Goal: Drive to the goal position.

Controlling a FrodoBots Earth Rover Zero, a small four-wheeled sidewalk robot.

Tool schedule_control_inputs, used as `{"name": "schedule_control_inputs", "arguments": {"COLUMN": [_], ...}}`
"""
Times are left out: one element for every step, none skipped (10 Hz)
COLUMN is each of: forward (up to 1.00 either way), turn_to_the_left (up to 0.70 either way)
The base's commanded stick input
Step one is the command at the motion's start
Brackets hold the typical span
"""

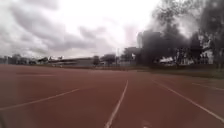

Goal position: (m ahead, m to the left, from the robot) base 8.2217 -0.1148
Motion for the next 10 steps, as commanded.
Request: {"name": "schedule_control_inputs", "arguments": {"forward": [0.70, 0.70, 0.70, 0.70, 0.70, 0.70, 0.70, 0.70, 0.70, 0.70], "turn_to_the_left": [0.00, 0.00, 0.00, 0.00, 0.00, 0.00, 0.00, 0.00, 0.00, 0.00]}}
